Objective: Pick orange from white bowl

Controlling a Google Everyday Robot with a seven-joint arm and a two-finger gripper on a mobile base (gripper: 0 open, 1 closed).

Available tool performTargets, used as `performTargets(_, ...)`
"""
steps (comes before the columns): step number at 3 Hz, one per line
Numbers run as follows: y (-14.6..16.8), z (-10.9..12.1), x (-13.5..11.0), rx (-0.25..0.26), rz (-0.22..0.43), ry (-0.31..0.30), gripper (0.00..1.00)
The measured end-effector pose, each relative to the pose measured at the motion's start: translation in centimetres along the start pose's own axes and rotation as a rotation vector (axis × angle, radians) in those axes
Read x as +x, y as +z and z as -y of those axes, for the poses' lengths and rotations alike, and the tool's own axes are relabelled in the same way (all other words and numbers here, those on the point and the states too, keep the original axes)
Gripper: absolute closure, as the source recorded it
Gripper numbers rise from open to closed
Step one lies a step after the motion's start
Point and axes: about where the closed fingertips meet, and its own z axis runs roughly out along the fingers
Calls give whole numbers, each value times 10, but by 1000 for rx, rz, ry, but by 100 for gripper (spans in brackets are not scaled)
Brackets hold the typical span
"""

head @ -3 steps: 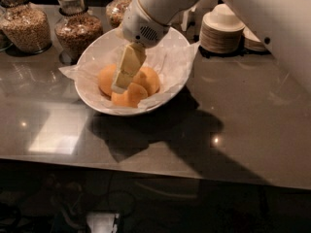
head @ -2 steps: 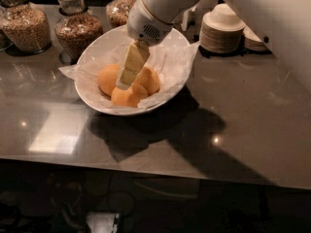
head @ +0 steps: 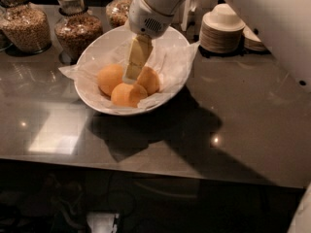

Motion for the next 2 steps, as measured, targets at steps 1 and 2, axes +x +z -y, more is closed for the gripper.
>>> performTargets(1, 8, 7, 1, -45, 3, -50, 0)
performTargets(2, -10, 24, 4, -77, -109, -258, 0)
